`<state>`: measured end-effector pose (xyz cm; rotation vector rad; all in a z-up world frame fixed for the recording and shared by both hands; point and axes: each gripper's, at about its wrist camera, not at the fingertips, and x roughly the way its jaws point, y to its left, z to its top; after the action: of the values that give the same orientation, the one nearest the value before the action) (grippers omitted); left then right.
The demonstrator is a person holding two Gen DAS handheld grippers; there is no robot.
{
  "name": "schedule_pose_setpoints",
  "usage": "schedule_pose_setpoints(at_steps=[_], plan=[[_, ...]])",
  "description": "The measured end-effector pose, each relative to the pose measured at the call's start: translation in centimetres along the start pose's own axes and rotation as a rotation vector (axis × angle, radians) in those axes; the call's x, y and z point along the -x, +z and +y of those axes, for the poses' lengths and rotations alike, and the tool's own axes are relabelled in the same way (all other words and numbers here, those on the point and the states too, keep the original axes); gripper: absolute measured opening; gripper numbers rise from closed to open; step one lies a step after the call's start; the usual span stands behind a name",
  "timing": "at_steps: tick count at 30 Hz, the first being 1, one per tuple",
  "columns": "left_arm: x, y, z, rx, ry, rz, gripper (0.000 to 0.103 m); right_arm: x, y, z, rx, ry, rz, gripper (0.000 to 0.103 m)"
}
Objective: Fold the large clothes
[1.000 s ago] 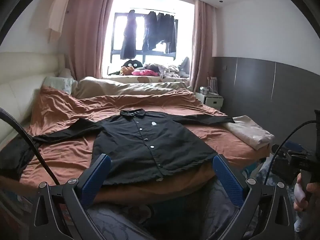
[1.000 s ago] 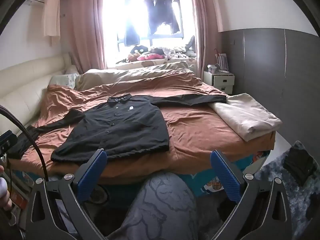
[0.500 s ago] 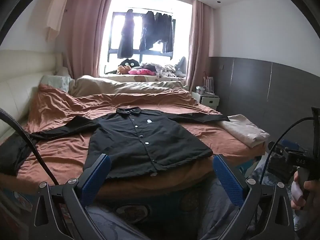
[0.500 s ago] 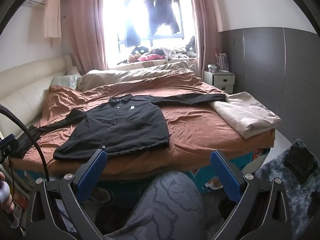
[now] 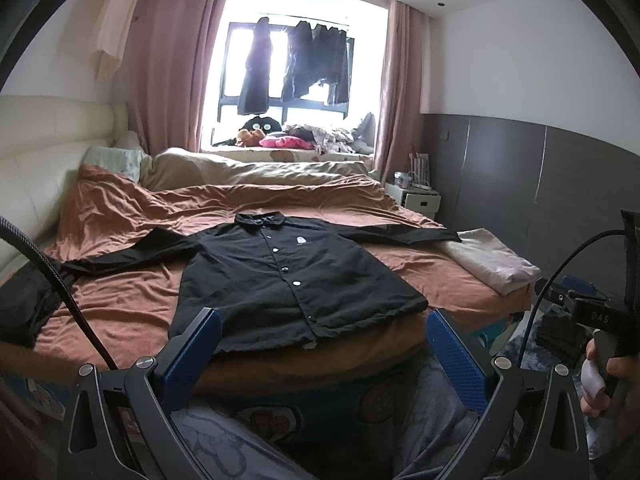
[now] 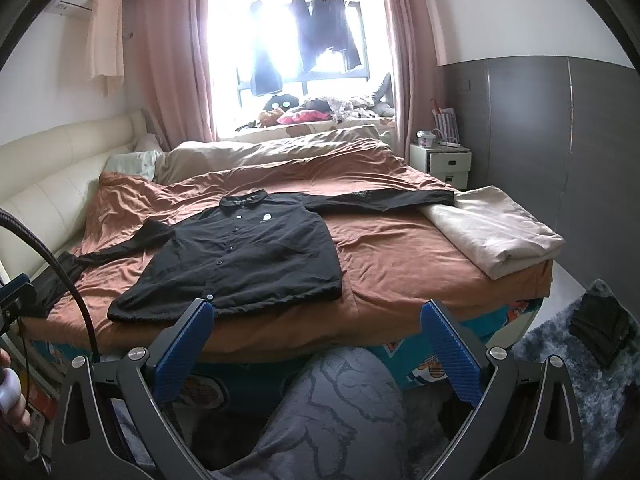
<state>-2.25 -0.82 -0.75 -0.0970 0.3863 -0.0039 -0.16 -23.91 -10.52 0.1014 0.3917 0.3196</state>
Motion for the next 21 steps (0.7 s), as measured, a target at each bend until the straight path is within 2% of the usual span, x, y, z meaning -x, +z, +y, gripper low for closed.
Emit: schedule_pose_setpoints(at_steps=[21], plan=[[-0.13,0.08,0.60,0.007,0.003,0.003,0.103,-0.47,0.18,0.24,-0.008,-0.004,-0.004,0.103]])
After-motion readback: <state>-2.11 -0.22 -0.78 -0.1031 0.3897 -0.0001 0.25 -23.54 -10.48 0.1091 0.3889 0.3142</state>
